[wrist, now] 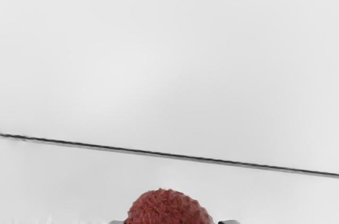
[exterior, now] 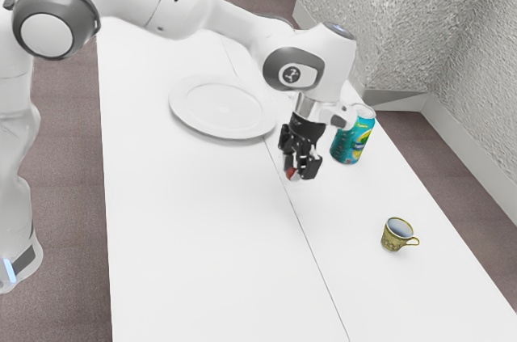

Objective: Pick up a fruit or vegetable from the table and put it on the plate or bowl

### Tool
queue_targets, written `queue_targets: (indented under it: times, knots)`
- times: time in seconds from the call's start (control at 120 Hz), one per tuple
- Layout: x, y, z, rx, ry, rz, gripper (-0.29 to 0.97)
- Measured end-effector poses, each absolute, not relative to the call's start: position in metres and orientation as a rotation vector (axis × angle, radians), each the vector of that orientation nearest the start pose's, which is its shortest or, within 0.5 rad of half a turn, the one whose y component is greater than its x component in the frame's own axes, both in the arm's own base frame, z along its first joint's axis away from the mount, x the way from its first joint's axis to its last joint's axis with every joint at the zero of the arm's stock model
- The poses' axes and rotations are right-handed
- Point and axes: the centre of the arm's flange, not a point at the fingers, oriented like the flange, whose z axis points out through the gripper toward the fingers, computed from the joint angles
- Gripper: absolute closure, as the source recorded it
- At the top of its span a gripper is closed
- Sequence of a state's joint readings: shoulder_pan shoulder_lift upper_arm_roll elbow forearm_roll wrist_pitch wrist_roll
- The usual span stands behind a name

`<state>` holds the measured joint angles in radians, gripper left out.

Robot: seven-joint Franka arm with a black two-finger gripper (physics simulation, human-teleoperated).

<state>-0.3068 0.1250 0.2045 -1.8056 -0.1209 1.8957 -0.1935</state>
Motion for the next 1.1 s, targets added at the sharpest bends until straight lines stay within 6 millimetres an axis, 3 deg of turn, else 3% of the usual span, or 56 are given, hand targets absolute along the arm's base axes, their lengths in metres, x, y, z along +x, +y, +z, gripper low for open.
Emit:
queue_targets:
  times: [0.058,0.192,0.358,0.475,0.575,0.642,0.708,0.842,0.933,1.017,1.067,1.1]
  knots:
    - [0.586,-0.040,0.490,-3.196,-0.273,0.028,0.51]
    - [0.574,0.050,0.515,-3.138,-0.446,0.000,0.51]
    - [0.546,0.152,0.521,-3.074,-0.656,0.052,0.52]
    - [0.525,0.206,0.518,-3.044,-0.771,0.098,0.52]
    - [0.511,0.234,0.513,-3.031,-0.825,0.132,0.52]
    - [0.508,0.239,0.509,-3.030,-0.824,0.152,0.53]
    - [0.512,0.230,0.508,-3.041,-0.782,0.161,0.52]
    - [0.528,0.191,0.507,-3.076,-0.633,0.169,0.21]
    - [0.536,0.167,0.507,-3.093,-0.542,0.171,0.11]
    - [0.542,0.160,0.500,-3.105,-0.522,0.188,0.06]
    - [0.568,0.155,0.525,-3.110,-0.511,0.084,0.04]
    - [0.597,0.121,0.553,-3.102,-0.398,-0.024,0.03]
